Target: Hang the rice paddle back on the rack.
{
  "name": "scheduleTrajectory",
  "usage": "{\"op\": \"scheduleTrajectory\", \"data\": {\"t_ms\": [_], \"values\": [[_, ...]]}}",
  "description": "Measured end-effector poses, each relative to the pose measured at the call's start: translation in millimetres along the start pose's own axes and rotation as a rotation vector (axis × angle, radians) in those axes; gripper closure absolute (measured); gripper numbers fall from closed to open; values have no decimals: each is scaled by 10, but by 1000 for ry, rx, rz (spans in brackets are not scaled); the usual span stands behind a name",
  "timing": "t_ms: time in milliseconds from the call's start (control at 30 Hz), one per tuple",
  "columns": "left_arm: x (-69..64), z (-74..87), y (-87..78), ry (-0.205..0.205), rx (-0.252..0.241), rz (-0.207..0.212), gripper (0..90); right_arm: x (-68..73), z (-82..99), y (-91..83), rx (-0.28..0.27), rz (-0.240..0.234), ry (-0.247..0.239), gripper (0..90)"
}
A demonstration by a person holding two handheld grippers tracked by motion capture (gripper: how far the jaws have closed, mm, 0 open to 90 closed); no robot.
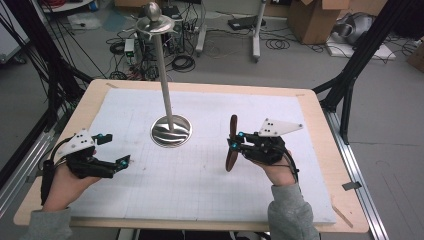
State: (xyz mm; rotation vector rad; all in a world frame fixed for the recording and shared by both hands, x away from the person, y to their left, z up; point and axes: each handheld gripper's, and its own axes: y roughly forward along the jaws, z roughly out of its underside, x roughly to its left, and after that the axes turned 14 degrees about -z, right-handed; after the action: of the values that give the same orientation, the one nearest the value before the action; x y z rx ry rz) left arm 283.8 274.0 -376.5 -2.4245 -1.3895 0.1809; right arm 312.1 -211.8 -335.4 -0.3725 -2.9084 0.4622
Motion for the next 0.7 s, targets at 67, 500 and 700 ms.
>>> {"op": "scheduleTrajectory", "data": {"t_ms": [67,500,700], "values": [[7,5,-4,0,2,-3,18,-15,-8,-11,-8,7,-3,775],[-2,12,2,-2,5,-3,18,-100,-286,-75,-51,4,4,774],[8,26,0,-4,-5,-17,18,-119,-440,-50,-71,3,2,775]]}}
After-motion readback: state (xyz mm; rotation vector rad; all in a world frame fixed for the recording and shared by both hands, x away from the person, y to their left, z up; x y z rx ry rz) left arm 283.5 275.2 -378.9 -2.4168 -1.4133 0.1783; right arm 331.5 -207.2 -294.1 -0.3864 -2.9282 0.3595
